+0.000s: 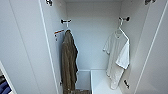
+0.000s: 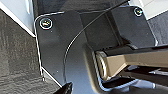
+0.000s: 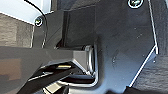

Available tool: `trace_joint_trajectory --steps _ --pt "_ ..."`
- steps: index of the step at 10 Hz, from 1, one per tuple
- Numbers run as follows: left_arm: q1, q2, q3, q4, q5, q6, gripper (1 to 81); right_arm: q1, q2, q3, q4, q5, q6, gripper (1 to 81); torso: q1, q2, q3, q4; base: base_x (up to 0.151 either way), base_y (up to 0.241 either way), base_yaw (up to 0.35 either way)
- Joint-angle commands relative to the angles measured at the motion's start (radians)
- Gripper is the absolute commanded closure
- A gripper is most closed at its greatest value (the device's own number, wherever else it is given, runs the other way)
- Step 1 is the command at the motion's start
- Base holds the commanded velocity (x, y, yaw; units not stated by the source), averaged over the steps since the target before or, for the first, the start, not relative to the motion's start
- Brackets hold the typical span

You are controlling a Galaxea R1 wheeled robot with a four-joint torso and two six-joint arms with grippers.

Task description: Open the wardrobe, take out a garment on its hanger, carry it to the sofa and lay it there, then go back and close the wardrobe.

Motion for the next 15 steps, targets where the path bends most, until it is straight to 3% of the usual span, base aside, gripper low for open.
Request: trace_joint_trajectory --steps 1,8,15 --pt "-0.042 -0.001 0.004 0.002 0.056 0.006 1.0 0.038 0.007 0.003 0.005 -0.051 -0.004 1.0 0.001 0.0 0.0 0.0 0.078 -0.073 0.0" --pt "-0.041 0.001 0.004 0.002 0.056 0.006 1.0 0.038 0.01 0.002 0.0 -0.051 -0.004 1.0 0.001 0.0 0.0 0.0 0.079 -0.073 0.0" --pt "-0.041 0.001 0.004 0.002 0.056 0.006 1.0 0.038 0.01 0.002 0.0 -0.051 -0.004 1.0 0.001 0.0 0.0 0.0 0.075 -0.009 0.0"
